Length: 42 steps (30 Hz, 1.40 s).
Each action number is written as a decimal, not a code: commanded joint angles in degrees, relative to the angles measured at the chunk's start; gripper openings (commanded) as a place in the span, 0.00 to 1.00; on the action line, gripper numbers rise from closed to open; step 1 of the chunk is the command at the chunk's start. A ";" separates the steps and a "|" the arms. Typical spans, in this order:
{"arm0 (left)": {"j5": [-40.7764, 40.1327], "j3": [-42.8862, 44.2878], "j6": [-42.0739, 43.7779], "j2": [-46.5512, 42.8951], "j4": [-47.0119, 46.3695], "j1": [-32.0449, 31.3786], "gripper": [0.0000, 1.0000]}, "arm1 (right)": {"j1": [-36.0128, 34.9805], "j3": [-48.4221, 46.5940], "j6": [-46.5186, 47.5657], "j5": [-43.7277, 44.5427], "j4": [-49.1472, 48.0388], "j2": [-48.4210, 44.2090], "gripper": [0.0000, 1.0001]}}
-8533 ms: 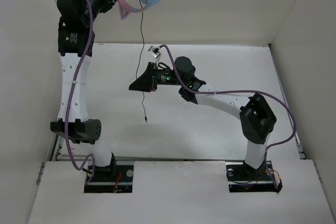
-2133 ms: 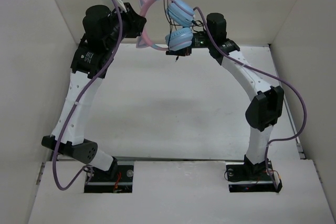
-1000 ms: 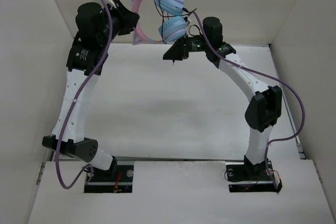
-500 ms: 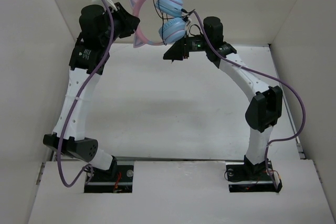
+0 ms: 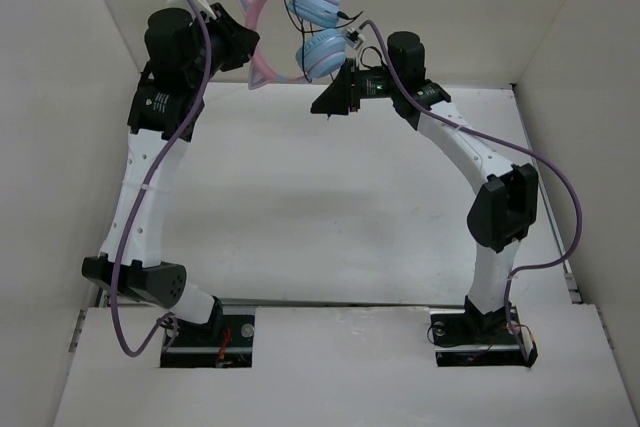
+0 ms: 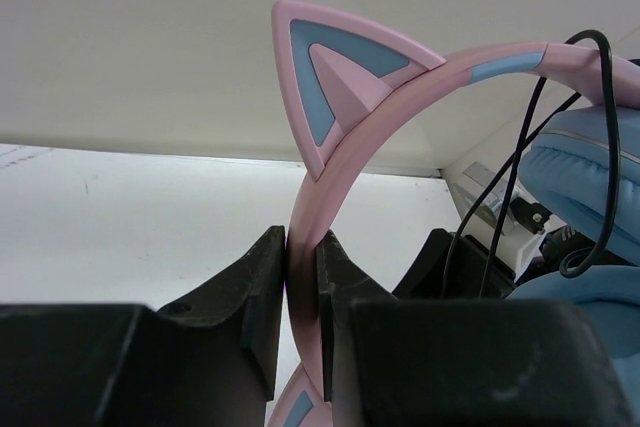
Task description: Wrap the headphones
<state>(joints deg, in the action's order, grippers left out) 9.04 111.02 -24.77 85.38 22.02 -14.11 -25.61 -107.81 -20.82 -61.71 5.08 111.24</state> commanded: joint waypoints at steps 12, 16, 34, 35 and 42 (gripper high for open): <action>0.89 2.09 -2.91 -2.77 -7.69 2.37 0.00 | -0.36 0.67 -0.45 0.10 -2.53 -4.10 0.37; 1.16 2.44 -3.26 -2.94 -7.69 3.08 0.00 | -0.45 0.85 -0.45 0.10 -2.53 -4.19 0.37; 1.77 2.62 -4.23 -3.56 -7.78 5.45 0.00 | -0.45 1.99 -0.36 0.28 -2.53 -4.54 0.36; 1.77 2.53 -4.32 -3.64 -7.78 5.71 0.00 | -0.45 2.08 -0.36 0.36 -2.53 -4.54 0.36; 1.95 1.83 -4.49 -4.08 -8.05 6.24 0.00 | -0.45 2.16 -0.28 0.54 -2.53 -4.37 0.36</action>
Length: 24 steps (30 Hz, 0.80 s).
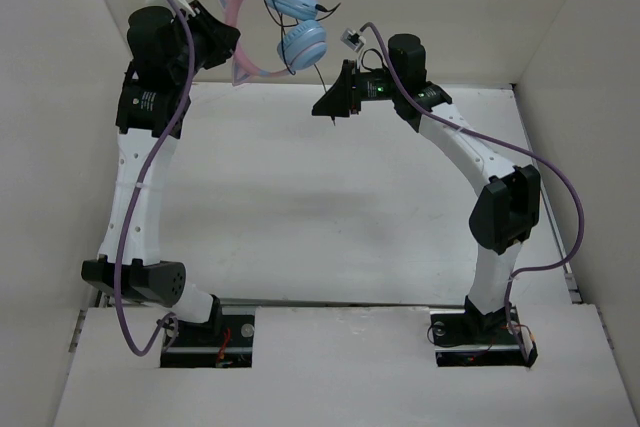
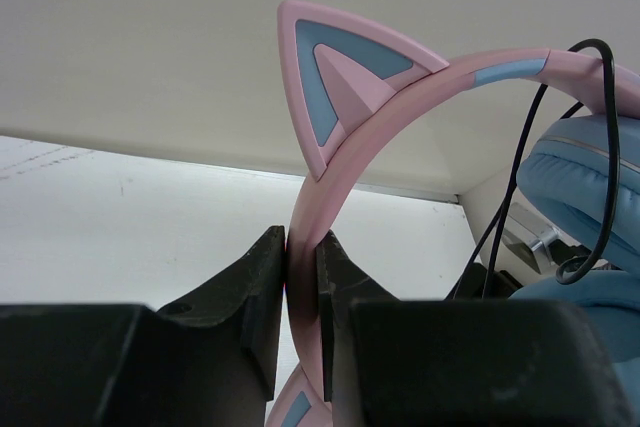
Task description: Wrap the headphones
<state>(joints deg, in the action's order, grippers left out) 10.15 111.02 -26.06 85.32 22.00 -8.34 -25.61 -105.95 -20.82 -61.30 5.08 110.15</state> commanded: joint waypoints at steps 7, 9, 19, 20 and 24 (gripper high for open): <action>1.01 0.95 -3.20 -4.37 -8.02 0.65 0.00 | -0.45 0.48 0.16 1.44 -2.27 -2.83 0.33; 1.01 0.78 -3.20 -4.46 -8.11 0.82 0.00 | -0.54 0.57 0.60 1.88 -1.83 -2.83 0.34; 0.66 -1.42 -2.94 -4.72 -8.99 1.26 0.00 | -0.63 0.48 4.64 3.55 1.33 -3.53 0.22; 0.48 -1.86 -2.85 -4.72 -9.17 1.26 0.00 | -0.72 0.48 5.26 3.99 1.77 -3.71 0.18; -0.74 -3.79 -2.67 -4.29 -9.87 0.83 0.00 | -1.77 -0.83 11.13 8.46 7.20 -4.33 0.06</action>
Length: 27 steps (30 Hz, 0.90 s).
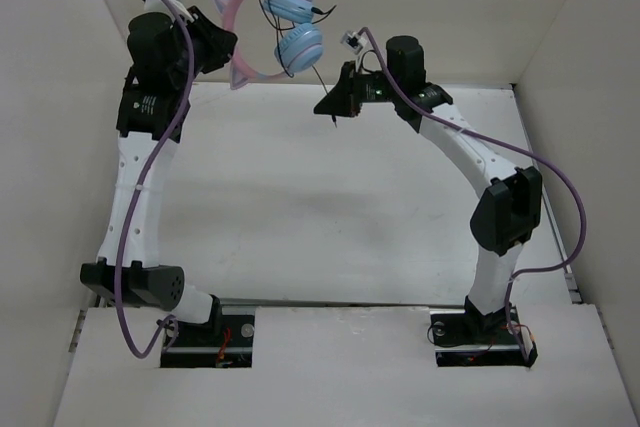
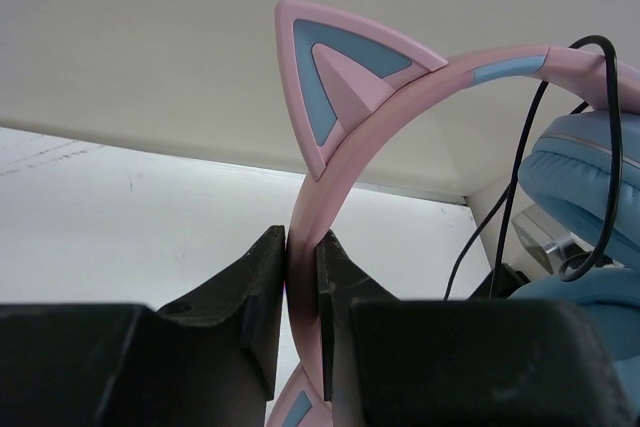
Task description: Wrap the headphones
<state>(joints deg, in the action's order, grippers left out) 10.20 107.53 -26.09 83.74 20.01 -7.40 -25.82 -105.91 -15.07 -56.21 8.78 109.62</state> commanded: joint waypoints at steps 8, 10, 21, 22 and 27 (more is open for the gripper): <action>-2.90 -2.32 -2.57 -1.04 -8.93 -1.34 0.00 | -7.78 -4.92 26.91 20.84 19.95 -5.38 0.00; -3.69 -3.20 -2.57 -0.78 -9.02 -1.34 0.00 | -9.98 -5.10 33.16 28.06 22.07 -6.61 0.00; -7.12 -8.91 -2.74 -0.33 -10.16 -1.87 0.00 | -17.72 -2.81 55.33 54.28 22.60 -12.24 0.00; -7.12 -9.26 -2.83 -0.60 -10.17 -1.87 0.00 | -17.55 -2.73 54.89 54.01 22.60 -12.33 0.00; -7.21 -10.32 -3.18 -1.65 -9.73 -1.26 0.00 | -17.64 -1.67 56.20 54.36 22.60 -12.50 0.00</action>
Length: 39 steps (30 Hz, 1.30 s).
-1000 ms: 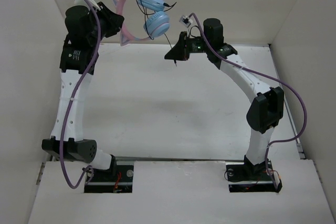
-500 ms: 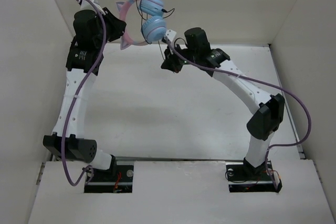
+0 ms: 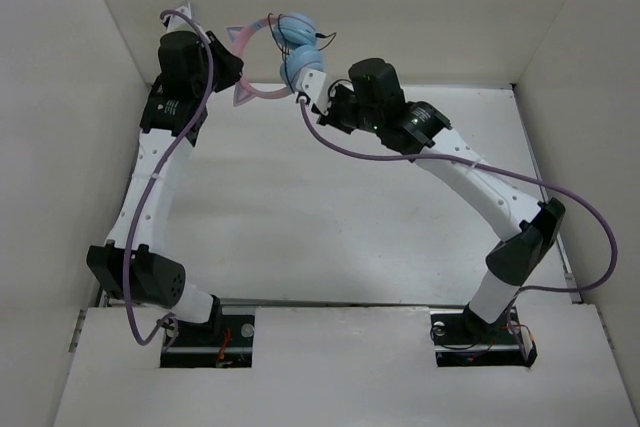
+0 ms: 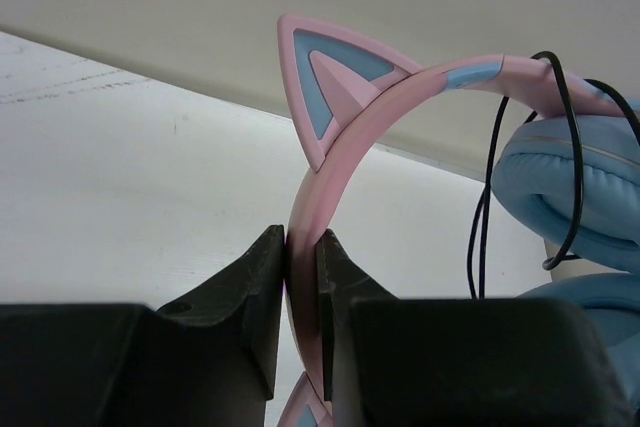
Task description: Wrap the headphones
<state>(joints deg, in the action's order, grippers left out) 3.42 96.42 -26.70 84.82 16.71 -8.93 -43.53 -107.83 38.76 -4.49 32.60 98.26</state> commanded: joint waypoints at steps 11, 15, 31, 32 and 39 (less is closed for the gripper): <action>-7.02 -3.34 0.15 -3.08 -4.85 -3.15 0.00 | -4.32 -0.54 15.01 7.12 4.39 -1.14 0.00; -10.09 -4.40 1.12 -2.73 -3.88 -5.00 0.00 | -5.82 -0.62 17.48 7.92 7.55 -1.40 0.00; -13.26 -13.98 4.64 -3.43 -0.98 -11.50 0.00 | -10.48 0.78 37.35 18.55 10.90 -2.37 0.00; -13.35 -14.33 4.90 -3.43 -0.72 -11.68 0.00 | -10.57 1.04 37.79 18.38 11.25 -2.63 0.00; -12.83 -14.77 6.83 -3.08 1.22 -13.87 0.00 | -11.09 3.42 38.58 17.41 12.75 -3.34 0.00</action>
<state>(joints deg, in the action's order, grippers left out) -9.41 81.32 -20.40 84.58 20.93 -21.52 -53.84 -104.77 75.85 12.49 46.19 98.02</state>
